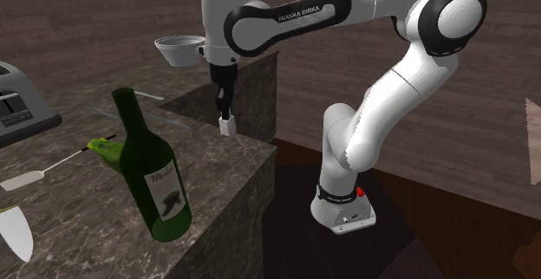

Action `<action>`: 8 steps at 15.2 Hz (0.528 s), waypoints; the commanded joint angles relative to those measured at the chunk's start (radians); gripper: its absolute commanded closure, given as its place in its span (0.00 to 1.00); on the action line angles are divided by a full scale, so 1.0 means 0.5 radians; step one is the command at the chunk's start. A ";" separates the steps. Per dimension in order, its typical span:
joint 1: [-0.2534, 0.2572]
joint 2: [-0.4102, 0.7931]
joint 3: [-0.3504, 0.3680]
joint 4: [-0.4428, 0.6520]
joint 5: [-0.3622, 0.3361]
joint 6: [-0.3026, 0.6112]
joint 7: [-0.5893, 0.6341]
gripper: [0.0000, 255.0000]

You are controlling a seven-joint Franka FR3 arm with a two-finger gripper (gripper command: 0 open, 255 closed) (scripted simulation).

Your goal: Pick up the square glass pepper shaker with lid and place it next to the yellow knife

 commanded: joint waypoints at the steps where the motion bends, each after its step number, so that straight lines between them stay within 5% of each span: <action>1: 0.002 -0.002 0.005 0.056 0.006 -0.059 -0.004 1.00; 8: 0.010 0.005 0.022 0.248 0.023 -0.244 -0.015 1.00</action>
